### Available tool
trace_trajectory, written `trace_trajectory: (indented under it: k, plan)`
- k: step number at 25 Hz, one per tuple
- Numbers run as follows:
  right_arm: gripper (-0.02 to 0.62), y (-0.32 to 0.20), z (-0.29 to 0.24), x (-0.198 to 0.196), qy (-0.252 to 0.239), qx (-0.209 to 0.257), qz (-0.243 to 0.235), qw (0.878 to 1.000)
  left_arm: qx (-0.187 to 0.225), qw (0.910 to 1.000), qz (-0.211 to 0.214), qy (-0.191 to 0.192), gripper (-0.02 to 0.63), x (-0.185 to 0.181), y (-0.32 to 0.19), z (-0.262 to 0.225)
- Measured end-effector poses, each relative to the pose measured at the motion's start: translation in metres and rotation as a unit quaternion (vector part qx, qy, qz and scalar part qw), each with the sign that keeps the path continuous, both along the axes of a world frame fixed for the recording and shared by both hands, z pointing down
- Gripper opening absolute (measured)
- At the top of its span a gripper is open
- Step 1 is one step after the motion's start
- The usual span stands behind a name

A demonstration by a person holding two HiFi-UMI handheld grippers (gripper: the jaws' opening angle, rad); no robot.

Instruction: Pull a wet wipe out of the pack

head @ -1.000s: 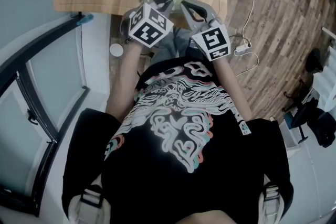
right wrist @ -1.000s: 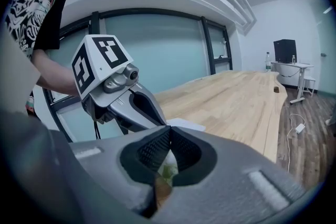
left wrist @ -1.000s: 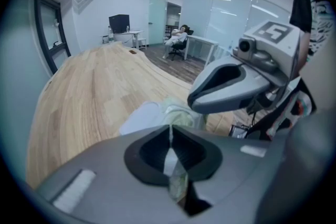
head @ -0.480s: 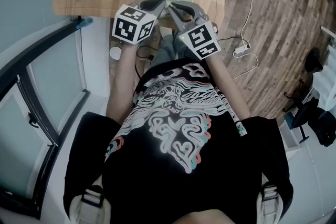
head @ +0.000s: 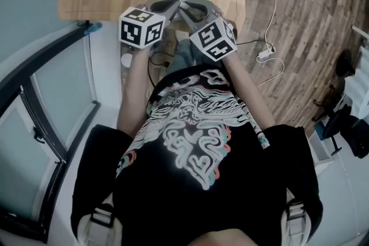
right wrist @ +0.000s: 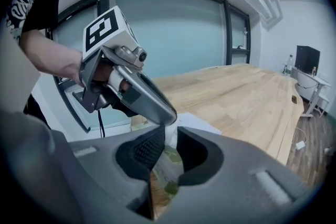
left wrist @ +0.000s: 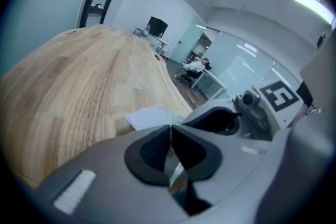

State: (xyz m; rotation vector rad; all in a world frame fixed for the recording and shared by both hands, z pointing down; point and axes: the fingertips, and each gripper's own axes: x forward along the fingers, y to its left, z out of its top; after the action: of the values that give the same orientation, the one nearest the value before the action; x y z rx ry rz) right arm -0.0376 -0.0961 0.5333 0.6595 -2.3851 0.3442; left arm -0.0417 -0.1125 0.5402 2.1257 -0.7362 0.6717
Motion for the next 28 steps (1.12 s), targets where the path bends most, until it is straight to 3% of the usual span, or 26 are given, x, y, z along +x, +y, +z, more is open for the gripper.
trace_trajectory:
  k: [8, 17, 28]
  plan:
    - [0.095, -0.002, -0.001, -0.011, 0.008, -0.003, -0.022, 1.0, 0.004, 0.9997, -0.009, 0.022, 0.0, -0.001, -0.005, -0.013]
    - [0.038, -0.002, 0.003, -0.013, 0.028, 0.021, -0.028, 0.999, 0.002, 0.9996, -0.006, 0.028, -0.002, 0.001, -0.003, -0.011]
    - [0.037, -0.002, 0.001, -0.013, 0.018, 0.016, -0.021, 0.999, 0.007, 0.9991, -0.009, 0.04, -0.002, -0.002, -0.003, -0.02]
